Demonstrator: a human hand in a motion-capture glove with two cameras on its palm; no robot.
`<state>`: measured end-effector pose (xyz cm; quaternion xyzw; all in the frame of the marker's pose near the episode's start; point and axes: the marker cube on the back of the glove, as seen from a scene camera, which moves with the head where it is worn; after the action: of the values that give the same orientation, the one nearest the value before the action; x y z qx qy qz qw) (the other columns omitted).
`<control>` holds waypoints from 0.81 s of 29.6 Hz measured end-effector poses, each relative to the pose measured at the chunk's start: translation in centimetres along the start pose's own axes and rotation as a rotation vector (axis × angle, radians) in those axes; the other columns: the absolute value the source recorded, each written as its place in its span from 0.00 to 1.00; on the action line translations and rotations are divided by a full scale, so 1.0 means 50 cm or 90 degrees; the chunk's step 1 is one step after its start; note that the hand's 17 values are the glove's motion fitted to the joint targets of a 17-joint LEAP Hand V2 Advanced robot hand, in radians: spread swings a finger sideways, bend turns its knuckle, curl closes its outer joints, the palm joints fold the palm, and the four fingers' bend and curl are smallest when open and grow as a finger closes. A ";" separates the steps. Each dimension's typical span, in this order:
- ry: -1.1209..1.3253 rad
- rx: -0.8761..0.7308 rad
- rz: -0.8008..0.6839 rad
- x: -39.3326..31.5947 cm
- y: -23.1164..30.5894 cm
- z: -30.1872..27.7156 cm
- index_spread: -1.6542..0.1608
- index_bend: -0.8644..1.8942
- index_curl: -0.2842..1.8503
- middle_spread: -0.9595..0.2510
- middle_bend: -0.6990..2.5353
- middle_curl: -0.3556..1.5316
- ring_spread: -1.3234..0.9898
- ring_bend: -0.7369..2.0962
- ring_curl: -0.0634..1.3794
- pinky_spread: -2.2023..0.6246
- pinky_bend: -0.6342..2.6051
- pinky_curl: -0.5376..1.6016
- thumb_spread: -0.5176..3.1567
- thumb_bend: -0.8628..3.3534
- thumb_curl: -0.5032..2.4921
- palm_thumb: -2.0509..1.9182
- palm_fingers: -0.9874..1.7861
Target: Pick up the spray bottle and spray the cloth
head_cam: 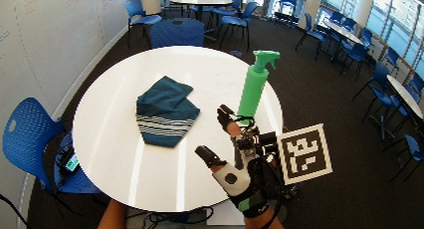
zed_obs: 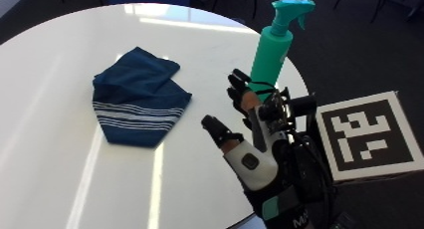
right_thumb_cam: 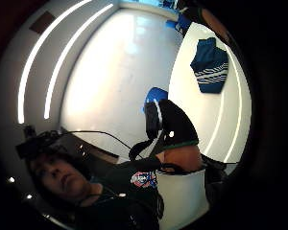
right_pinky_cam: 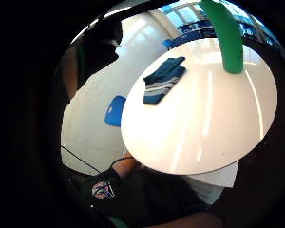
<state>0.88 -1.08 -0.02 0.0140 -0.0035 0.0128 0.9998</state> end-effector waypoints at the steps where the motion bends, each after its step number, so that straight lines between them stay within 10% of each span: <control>1: 0.004 0.008 0.004 0.005 -0.005 -0.002 0.69 0.36 0.24 0.81 0.28 0.34 0.59 0.41 0.23 0.85 0.30 0.38 0.45 0.24 0.26 0.67 0.56; 24: 0.119 0.249 0.124 0.168 -0.204 -0.119 0.70 0.37 0.25 0.81 0.27 0.36 0.59 0.40 0.25 0.85 0.29 0.40 0.45 0.21 0.29 0.69 0.56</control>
<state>9.57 -10.90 -6.21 0.2061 0.0905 0.1111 0.9680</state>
